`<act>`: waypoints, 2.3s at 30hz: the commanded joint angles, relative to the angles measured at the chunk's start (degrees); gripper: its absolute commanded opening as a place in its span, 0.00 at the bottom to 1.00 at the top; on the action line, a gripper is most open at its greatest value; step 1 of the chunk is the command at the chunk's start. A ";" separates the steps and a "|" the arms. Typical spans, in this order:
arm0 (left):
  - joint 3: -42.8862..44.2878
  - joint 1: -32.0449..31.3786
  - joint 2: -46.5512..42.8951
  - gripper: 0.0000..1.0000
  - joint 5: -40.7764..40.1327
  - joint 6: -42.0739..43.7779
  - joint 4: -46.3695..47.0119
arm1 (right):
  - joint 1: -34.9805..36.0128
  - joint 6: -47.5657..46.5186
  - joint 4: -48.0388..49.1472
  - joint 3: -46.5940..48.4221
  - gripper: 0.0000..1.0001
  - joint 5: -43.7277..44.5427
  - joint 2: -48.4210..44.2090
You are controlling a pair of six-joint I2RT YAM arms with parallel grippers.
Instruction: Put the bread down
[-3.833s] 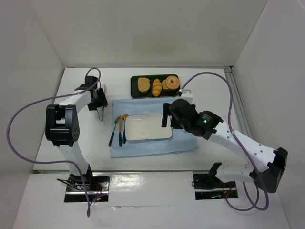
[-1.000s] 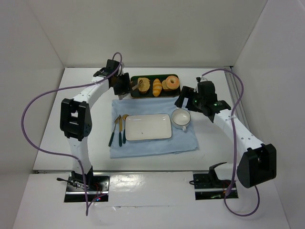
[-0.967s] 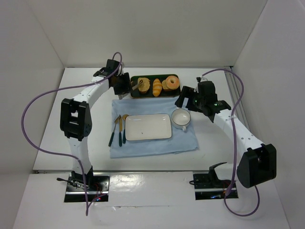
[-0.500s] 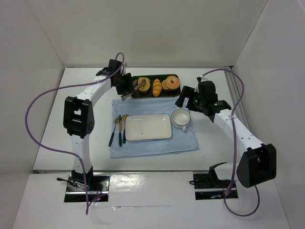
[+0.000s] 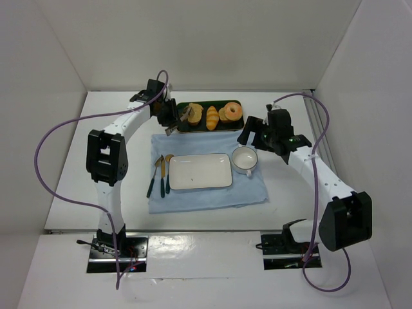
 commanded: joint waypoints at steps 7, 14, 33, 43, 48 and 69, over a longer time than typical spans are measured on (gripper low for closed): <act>2.53 -0.26 -2.93 0.14 2.43 1.86 0.17 | -0.44 0.48 1.83 0.79 1.00 -0.09 0.03; 2.01 0.27 -7.76 0.13 3.58 1.33 0.17 | -0.44 0.48 0.77 3.35 1.00 1.23 1.79; -15.46 -0.25 -33.42 0.10 4.10 -0.94 2.18 | 2.72 0.48 0.07 9.66 1.00 3.52 2.32; -29.36 -3.16 -51.26 0.10 4.72 -2.70 2.89 | 5.10 -1.19 -5.99 14.86 1.00 7.99 1.18; -39.54 -5.18 -59.61 0.08 4.72 -4.46 2.89 | 5.10 -1.72 -7.31 15.39 1.00 9.22 0.56; -52.13 -12.55 -65.87 0.08 2.79 -7.19 -3.26 | 6.15 -1.72 -7.84 14.86 1.00 9.75 0.03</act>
